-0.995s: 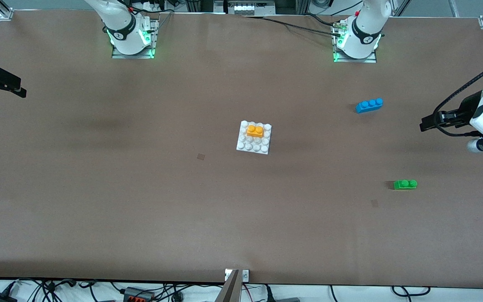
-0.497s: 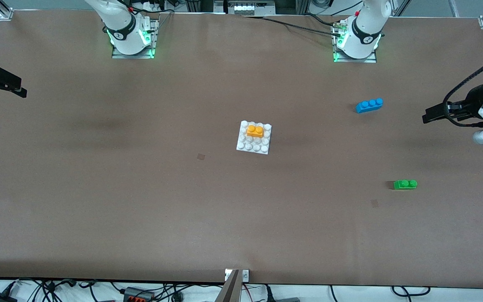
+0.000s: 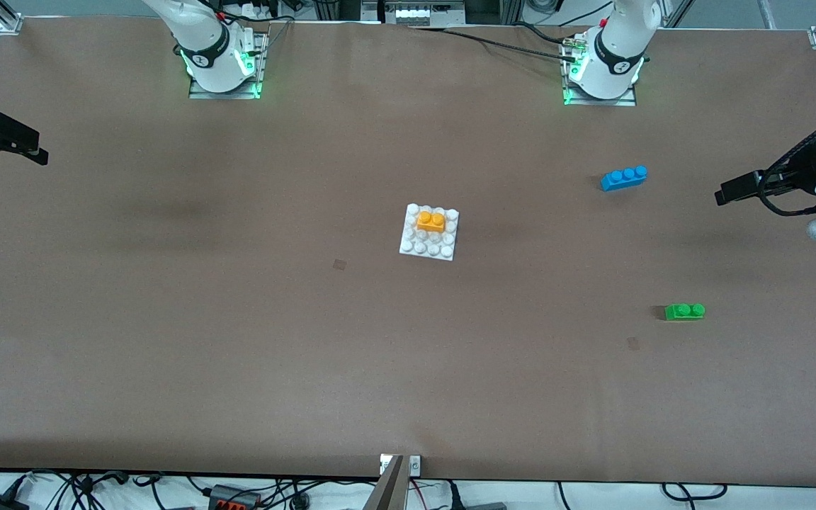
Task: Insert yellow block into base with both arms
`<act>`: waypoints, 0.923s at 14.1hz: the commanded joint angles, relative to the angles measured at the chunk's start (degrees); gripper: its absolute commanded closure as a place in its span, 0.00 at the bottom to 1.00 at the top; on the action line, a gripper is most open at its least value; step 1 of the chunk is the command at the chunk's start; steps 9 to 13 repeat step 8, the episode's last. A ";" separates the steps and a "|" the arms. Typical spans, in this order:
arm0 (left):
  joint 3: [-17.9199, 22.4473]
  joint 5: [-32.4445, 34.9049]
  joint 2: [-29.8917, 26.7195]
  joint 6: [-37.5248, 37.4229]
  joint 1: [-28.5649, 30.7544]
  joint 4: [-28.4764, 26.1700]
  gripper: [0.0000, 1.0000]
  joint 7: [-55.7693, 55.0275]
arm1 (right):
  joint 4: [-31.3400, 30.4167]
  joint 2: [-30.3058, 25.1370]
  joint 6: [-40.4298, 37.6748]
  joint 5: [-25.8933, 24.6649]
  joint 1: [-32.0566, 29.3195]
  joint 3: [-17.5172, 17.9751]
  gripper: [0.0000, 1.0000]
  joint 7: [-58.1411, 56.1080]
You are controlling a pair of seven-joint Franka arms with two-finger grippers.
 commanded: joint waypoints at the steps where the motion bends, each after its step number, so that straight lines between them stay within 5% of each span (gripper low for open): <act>1: 0.09 -1.67 -0.46 -0.63 0.39 0.37 0.00 -0.08 | 0.47 -0.02 -0.06 0.76 -0.21 0.14 0.00 0.76; 13: 0.09 -2.28 -0.19 0.26 0.83 0.64 0.00 0.01 | 0.47 -0.02 -0.06 0.67 -0.30 0.14 0.00 0.76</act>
